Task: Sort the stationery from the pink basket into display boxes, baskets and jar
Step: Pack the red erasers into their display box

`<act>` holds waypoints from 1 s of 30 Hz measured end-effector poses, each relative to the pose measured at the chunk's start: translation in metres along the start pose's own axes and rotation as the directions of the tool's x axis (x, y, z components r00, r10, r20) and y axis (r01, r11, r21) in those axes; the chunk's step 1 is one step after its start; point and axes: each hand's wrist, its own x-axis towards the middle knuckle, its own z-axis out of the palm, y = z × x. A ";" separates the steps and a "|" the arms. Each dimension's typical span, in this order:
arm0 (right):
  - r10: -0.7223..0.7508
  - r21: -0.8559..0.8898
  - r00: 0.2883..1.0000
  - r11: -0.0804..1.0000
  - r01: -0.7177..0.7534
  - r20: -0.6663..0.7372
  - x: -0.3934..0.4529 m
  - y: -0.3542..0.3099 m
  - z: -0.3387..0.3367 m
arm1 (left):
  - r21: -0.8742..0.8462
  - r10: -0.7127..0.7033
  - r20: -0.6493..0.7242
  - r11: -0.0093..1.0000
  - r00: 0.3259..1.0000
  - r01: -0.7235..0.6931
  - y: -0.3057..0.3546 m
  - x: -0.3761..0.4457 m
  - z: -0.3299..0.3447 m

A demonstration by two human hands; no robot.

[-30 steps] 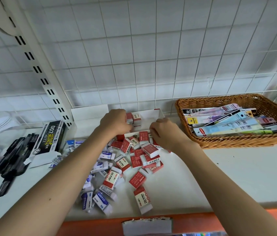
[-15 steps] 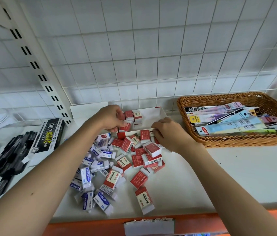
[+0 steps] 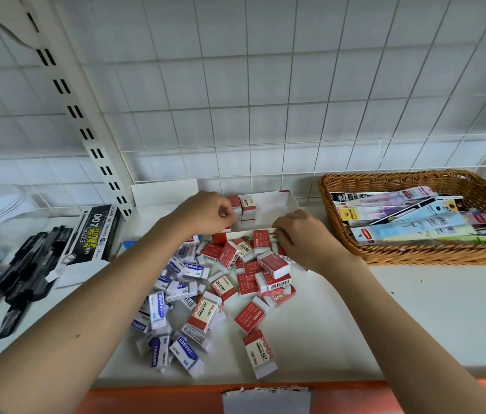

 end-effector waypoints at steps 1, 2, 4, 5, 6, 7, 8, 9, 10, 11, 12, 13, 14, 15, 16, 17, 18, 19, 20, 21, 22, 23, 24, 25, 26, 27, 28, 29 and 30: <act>0.001 0.002 1.000 1.000 -0.001 0.000 0.000 0.000 0.000 | 0.003 -0.038 -0.033 0.999 0.999 0.038 0.004 0.003 0.003; 0.002 0.005 1.000 1.000 -0.002 -0.001 0.000 0.000 0.000 | 0.019 -0.084 -0.059 0.996 0.995 0.085 0.008 0.006 0.006; -0.001 0.011 1.000 1.000 0.001 -0.005 -0.001 0.001 0.001 | 0.109 -0.159 -0.103 0.979 0.982 0.170 0.017 0.010 0.010; -0.003 0.013 1.000 1.000 0.003 -0.008 -0.002 0.001 0.001 | 0.157 -0.184 -0.119 0.967 0.976 0.202 0.021 0.011 0.012; -0.004 0.013 1.000 1.000 0.004 -0.011 -0.003 0.001 0.001 | 0.186 -0.213 -0.130 0.954 0.968 0.235 0.024 0.011 0.013; -0.007 0.010 1.000 1.000 0.007 -0.014 -0.003 0.002 0.000 | 0.192 -0.242 -0.138 0.945 0.960 0.266 0.027 0.011 0.013; -0.010 0.006 1.000 1.000 0.010 -0.011 -0.003 0.002 0.000 | 0.185 -0.273 -0.138 0.937 0.952 0.296 0.029 0.011 0.014; -0.013 0.003 1.000 1.000 0.013 -0.003 -0.004 0.002 -0.001 | 0.174 -0.297 -0.142 0.931 0.944 0.320 0.029 0.012 0.015; -0.013 0.002 1.000 1.000 0.013 0.003 -0.004 0.002 -0.001 | 0.165 -0.315 -0.143 0.927 0.938 0.336 0.030 0.013 0.016; -0.012 0.000 1.000 1.000 0.012 0.006 -0.005 0.002 -0.002 | 0.160 -0.327 -0.140 0.924 0.934 0.348 0.031 0.013 0.016; -0.010 -0.007 1.000 1.000 0.010 0.004 -0.006 0.001 -0.003 | 0.155 -0.335 -0.135 0.922 0.932 0.354 0.032 0.013 0.016; -0.007 -0.018 1.000 1.000 0.007 -0.001 -0.005 0.000 -0.003 | 0.157 -0.340 -0.130 0.921 0.931 0.358 0.032 0.013 0.017; 0.001 -0.031 1.000 1.000 -0.001 -0.001 -0.004 -0.001 -0.004 | 0.152 -0.342 -0.122 0.921 0.932 0.358 0.032 0.013 0.016; 0.014 -0.040 1.000 0.999 -0.014 0.001 -0.003 -0.003 -0.006 | 0.145 -0.337 -0.116 0.925 0.934 0.352 0.031 0.013 0.016; 0.033 -0.039 0.999 0.999 -0.033 0.006 0.000 -0.005 -0.008 | 0.135 -0.325 -0.107 0.932 0.940 0.338 0.030 0.011 0.015; 0.054 -0.033 0.998 0.998 -0.054 0.009 0.002 -0.006 -0.011 | 0.122 -0.302 -0.097 0.942 0.948 0.312 0.027 0.012 0.014; 0.071 -0.032 0.997 0.997 -0.070 0.012 0.006 -0.008 -0.013 | 0.097 -0.269 -0.081 0.956 0.960 0.276 0.025 0.010 0.012; 0.078 -0.039 0.997 0.996 -0.077 0.012 0.010 -0.010 -0.016 | 0.061 -0.226 -0.069 0.971 0.972 0.230 0.021 0.009 0.012; 0.077 -0.054 0.997 0.996 -0.076 0.015 0.016 -0.011 -0.017 | -0.006 -0.179 -0.059 0.984 0.982 0.179 0.017 0.006 0.011; 0.071 -0.069 0.997 0.995 -0.069 0.029 0.022 -0.012 -0.017 | -0.074 -0.133 -0.061 0.989 0.989 0.128 0.015 0.001 0.009; 0.063 -0.076 0.996 0.995 -0.059 0.059 0.029 -0.013 -0.017 | -0.130 -0.107 -0.068 0.987 0.992 0.097 0.014 -0.005 0.007; 0.052 -0.077 0.993 0.996 -0.044 0.102 0.037 -0.015 -0.016 | -0.166 -0.080 -0.080 0.984 0.994 0.066 0.013 -0.011 0.005; 0.040 -0.079 0.988 0.996 -0.029 0.149 0.043 -0.017 -0.013 | -0.184 -0.059 -0.083 0.982 0.995 0.042 0.011 -0.016 0.004; 0.033 -0.091 0.981 0.996 -0.016 0.191 0.050 -0.019 -0.011 | -0.186 -0.042 -0.088 0.982 0.995 0.025 0.009 -0.021 0.004; 0.036 -0.108 0.976 0.994 -0.013 0.216 0.055 -0.021 -0.010 | -0.182 -0.030 -0.092 0.983 0.995 0.013 0.007 -0.026 0.004; 0.043 -0.117 0.973 0.993 -0.017 0.225 0.060 -0.022 -0.009 | -0.174 -0.020 -0.097 0.985 0.995 0.002 0.005 -0.030 0.004; 0.050 -0.120 0.973 0.992 -0.023 0.225 0.064 -0.023 -0.008 | -0.164 -0.012 -0.102 0.986 0.995 -0.004 0.003 -0.034 0.005; 0.054 -0.123 0.974 0.992 -0.027 0.221 0.068 -0.022 -0.009 | -0.158 -0.003 -0.109 0.987 0.994 -0.014 0.003 -0.037 0.006; 0.049 -0.132 0.973 0.991 -0.020 0.226 0.071 -0.025 -0.009 | -0.149 0.004 -0.128 0.989 0.992 -0.023 0.000 -0.041 0.007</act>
